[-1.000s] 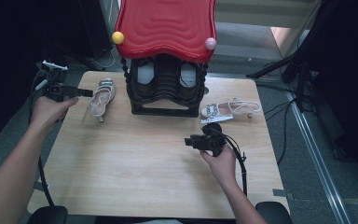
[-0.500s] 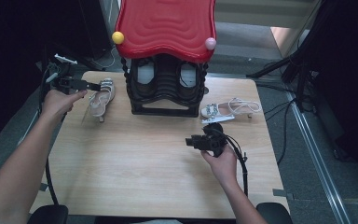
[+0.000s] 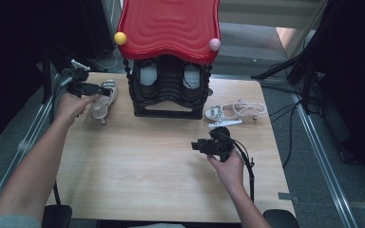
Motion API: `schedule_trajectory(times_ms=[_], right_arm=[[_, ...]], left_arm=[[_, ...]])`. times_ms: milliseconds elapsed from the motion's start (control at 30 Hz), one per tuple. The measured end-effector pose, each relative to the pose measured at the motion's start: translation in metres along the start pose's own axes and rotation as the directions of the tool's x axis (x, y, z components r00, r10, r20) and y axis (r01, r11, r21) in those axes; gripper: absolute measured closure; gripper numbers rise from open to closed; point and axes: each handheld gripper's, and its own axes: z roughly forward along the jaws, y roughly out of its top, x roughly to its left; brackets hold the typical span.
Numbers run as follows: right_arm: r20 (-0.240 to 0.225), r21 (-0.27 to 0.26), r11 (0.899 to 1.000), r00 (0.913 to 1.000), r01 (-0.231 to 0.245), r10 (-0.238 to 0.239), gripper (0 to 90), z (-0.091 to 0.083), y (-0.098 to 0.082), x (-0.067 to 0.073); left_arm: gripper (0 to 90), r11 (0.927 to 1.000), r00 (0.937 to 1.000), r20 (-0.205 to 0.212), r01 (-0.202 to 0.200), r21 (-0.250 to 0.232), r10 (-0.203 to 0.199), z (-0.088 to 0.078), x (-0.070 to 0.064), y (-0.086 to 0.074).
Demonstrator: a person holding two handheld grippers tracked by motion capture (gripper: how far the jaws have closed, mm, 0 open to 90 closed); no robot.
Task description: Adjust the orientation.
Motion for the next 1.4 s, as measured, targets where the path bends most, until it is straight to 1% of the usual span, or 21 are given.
schedule_trajectory(times_ms=[67, 100, 167, 200, 267, 333, 367, 467, 533, 600, 633, 667, 700, 800, 900, 967, 1033, 1133, 1267, 1333, 1400], right_arm=[[0.002, -0.001, 1.000, 1.0000, 0.000, 0.000, 64.0, 0.000, -0.001, 0.000], [0.002, 0.000, 1.000, 1.0000, -0.005, 0.005, 63.9, -0.001, -0.002, 0.000], [0.008, -0.003, 1.000, 1.0000, -0.005, 0.005, 64.0, -0.002, -0.003, -0.001], [0.008, -0.004, 1.000, 0.9999, -0.006, 0.006, 63.9, -0.002, -0.004, -0.002], [0.014, -0.003, 1.000, 0.9998, -0.013, 0.013, 63.9, -0.004, -0.005, -0.003], [0.017, -0.007, 1.000, 0.9997, -0.017, 0.017, 64.0, -0.005, -0.006, -0.003], [0.020, -0.005, 1.000, 0.9997, -0.017, 0.018, 63.9, -0.005, -0.007, -0.003], [0.024, -0.008, 1.000, 0.9994, -0.023, 0.023, 63.9, -0.007, -0.008, -0.004], [0.028, -0.010, 1.000, 0.9993, -0.026, 0.027, 63.9, -0.008, -0.009, -0.005], [0.030, -0.012, 0.999, 0.9991, -0.030, 0.031, 63.9, -0.009, -0.010, -0.005], [0.032, -0.012, 1.000, 0.9991, -0.028, 0.029, 63.9, -0.009, -0.011, -0.005], [0.033, -0.012, 1.000, 0.9990, -0.029, 0.029, 63.9, -0.009, -0.011, -0.006], [0.032, -0.013, 0.999, 0.9990, -0.030, 0.030, 63.9, -0.009, -0.011, -0.006], [0.032, -0.012, 1.000, 0.9991, -0.028, 0.029, 63.7, -0.009, -0.011, -0.005], [0.030, -0.009, 1.000, 0.9992, -0.026, 0.026, 63.6, -0.007, -0.011, -0.005], [0.031, -0.006, 1.000, 0.9992, -0.025, 0.025, 63.6, -0.007, -0.010, -0.004], [0.030, -0.007, 1.000, 0.9993, -0.022, 0.022, 63.5, -0.007, -0.010, -0.004], [0.032, -0.007, 1.000, 0.9992, -0.023, 0.023, 63.4, -0.007, -0.010, -0.004], [0.034, -0.004, 1.000, 0.9991, -0.023, 0.023, 63.2, -0.006, -0.010, -0.004], [0.033, -0.005, 1.000, 0.9992, -0.022, 0.022, 63.1, -0.006, -0.010, -0.004], [0.033, -0.006, 1.000, 0.9992, -0.021, 0.021, 63.1, -0.006, -0.010, -0.004]], left_arm=[[3.0, 0.9999, 1.0000, -0.006, -0.007, 0.015, 0.007, 0.008, 0.002, -0.002], [2.5, 0.9992, 0.9998, -0.010, -0.014, 0.038, 0.015, 0.011, 0.004, -0.002], [2.1, 0.9987, 0.9999, -0.012, 0.012, 0.049, -0.011, 0.019, 0.007, -0.006], [2.0, 0.9971, 0.9998, -0.014, 0.012, 0.075, -0.011, 0.022, 0.010, -0.007], [1.6, 0.9968, 0.9988, -0.033, 0.037, 0.071, -0.035, 0.028, 0.011, -0.009], [1.6, 0.9960, 0.9982, -0.023, 0.057, 0.068, -0.056, 0.031, 0.013, -0.010], [1.6, 0.9947, 0.9979, -0.029, 0.060, 0.084, -0.057, 0.033, 0.013, -0.011], [1.7, 0.9923, 0.9961, -0.049, 0.078, 0.096, -0.073, 0.042, 0.013, -0.013], [1.7, 0.9924, 0.9953, -0.046, 0.088, 0.086, -0.085, 0.045, 0.014, -0.015], [1.8, 0.9910, 0.9957, -0.039, 0.087, 0.101, -0.084, 0.047, 0.015, -0.017], [2.0, 0.9905, 0.9956, -0.034, 0.090, 0.104, -0.087, 0.048, 0.015, -0.017], [3.1, 0.9902, 0.9958, -0.040, 0.087, 0.109, -0.083, 0.048, 0.015, -0.017], [3.3, 0.9914, 0.9950, -0.045, 0.094, 0.091, -0.090, 0.049, 0.013, -0.017], [6.1, 0.9924, 0.9949, -0.051, 0.091, 0.083, -0.087, 0.049, 0.013, -0.018], [10.6, 0.9933, 0.9946, -0.075, 0.078, 0.085, -0.072, 0.048, 0.012, -0.019], [11.1, 0.9927, 0.9922, -0.093, 0.091, 0.079, -0.083, 0.049, 0.009, -0.018], [12.3, 0.9926, 0.9916, -0.106, 0.084, 0.088, -0.074, 0.049, 0.008, -0.018], [15.3, 0.9904, 0.9898, -0.112, 0.099, 0.096, -0.089, 0.048, 0.008, -0.017], [17.4, 0.9888, 0.9866, -0.132, 0.110, 0.101, -0.096, 0.048, 0.006, -0.017], [17.4, 0.9890, 0.9869, -0.131, 0.108, 0.101, -0.095, 0.049, 0.006, -0.017], [16.0, 0.9904, 0.9889, -0.124, 0.094, 0.101, -0.082, 0.049, 0.006, -0.018]])
